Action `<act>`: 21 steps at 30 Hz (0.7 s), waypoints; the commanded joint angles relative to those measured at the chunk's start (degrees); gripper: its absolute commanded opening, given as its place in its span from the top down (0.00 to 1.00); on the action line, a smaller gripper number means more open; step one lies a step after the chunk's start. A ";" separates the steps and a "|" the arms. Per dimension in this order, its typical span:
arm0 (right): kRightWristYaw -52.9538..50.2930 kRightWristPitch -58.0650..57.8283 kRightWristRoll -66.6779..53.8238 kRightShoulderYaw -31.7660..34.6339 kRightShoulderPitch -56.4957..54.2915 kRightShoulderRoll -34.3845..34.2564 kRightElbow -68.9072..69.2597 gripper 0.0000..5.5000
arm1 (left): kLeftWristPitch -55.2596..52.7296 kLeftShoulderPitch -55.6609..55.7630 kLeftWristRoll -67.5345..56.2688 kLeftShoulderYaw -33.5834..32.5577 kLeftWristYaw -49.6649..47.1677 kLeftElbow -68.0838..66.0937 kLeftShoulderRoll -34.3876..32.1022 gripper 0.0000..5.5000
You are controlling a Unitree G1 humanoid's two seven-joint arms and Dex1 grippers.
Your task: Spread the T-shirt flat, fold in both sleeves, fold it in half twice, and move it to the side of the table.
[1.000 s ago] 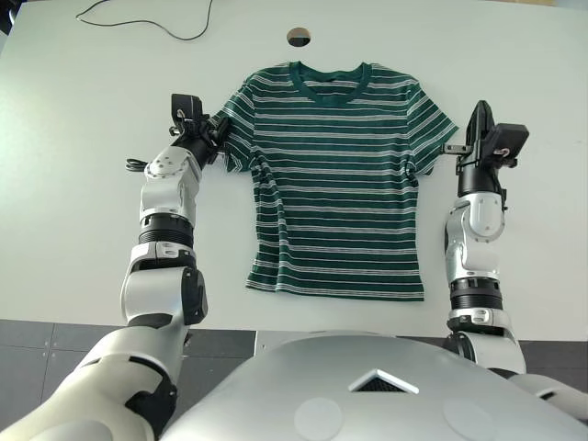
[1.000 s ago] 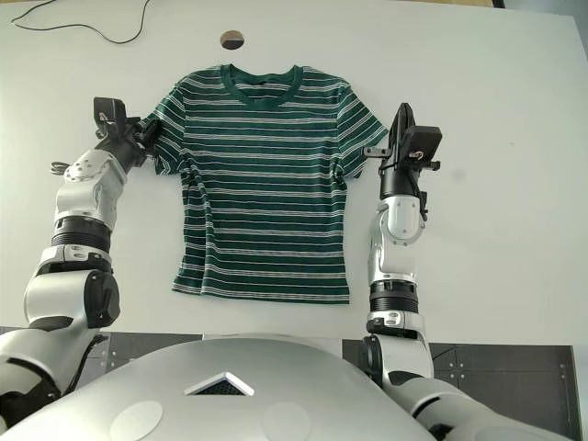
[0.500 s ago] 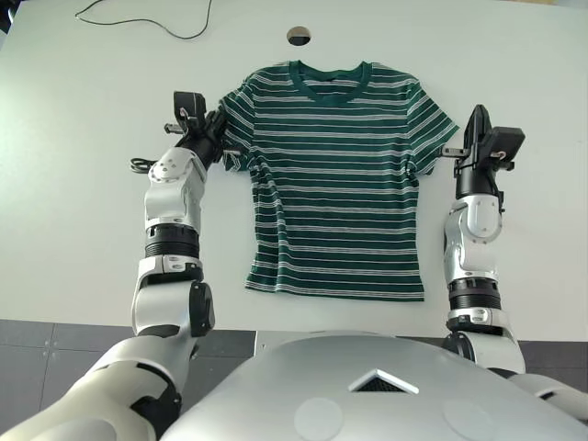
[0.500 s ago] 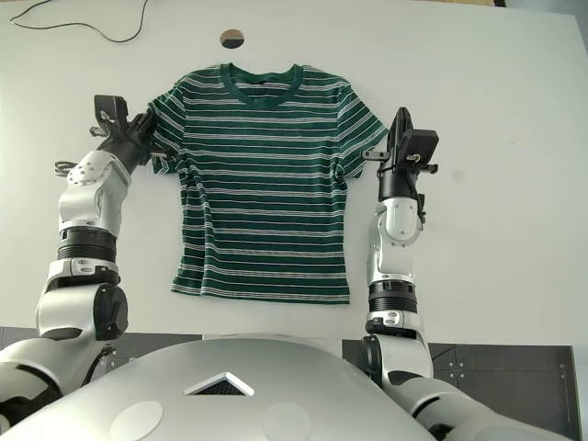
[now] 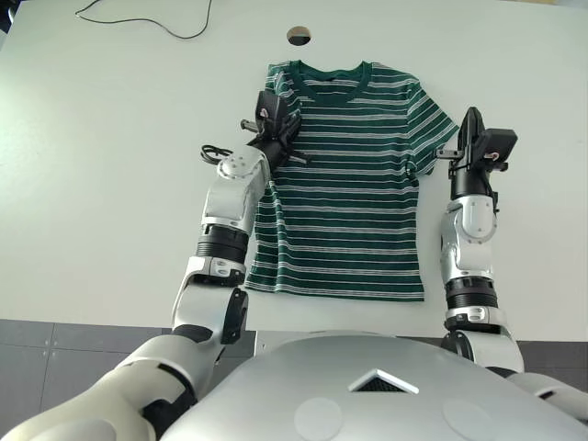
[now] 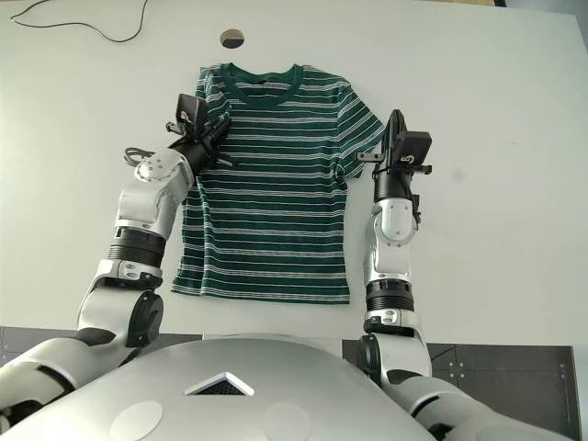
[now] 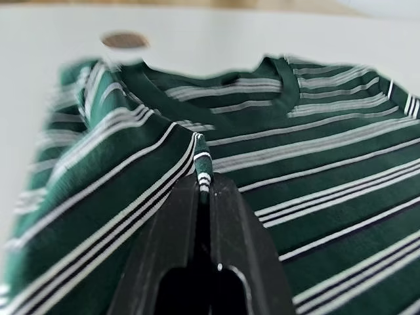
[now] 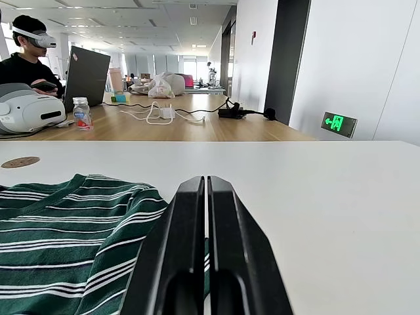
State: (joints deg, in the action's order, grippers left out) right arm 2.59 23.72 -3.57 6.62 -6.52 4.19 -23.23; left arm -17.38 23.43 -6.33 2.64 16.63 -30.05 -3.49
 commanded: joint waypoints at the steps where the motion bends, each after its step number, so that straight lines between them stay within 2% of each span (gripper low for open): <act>1: 0.01 -0.04 0.06 -0.24 -1.37 -0.28 0.10 0.98 | 2.75 2.14 1.14 -0.48 -1.39 -5.38 0.31 0.94; 6: 0.59 -0.95 -0.81 0.14 -2.55 -0.01 -0.25 0.98 | 5.26 1.49 0.97 -0.58 -0.84 -6.38 0.43 0.81; 11: 3.43 -5.08 -4.01 0.98 -5.39 0.86 -0.70 0.98 | 6.44 -2.35 -0.67 -0.83 1.00 2.02 0.44 0.68; 14: 4.97 -8.15 -5.46 1.58 -6.19 1.62 -0.68 0.98 | 6.64 -5.09 -2.74 -1.15 2.72 10.91 0.51 0.68; 21: 6.46 -13.08 -5.52 1.78 -6.69 2.76 -1.31 0.78 | 6.12 -8.70 -7.37 -4.12 2.75 25.27 0.20 0.67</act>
State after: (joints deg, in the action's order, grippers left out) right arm 8.82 12.35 -9.17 8.42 -12.54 6.48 -24.70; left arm -10.80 15.30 -12.84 -0.70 19.61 -6.69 -2.86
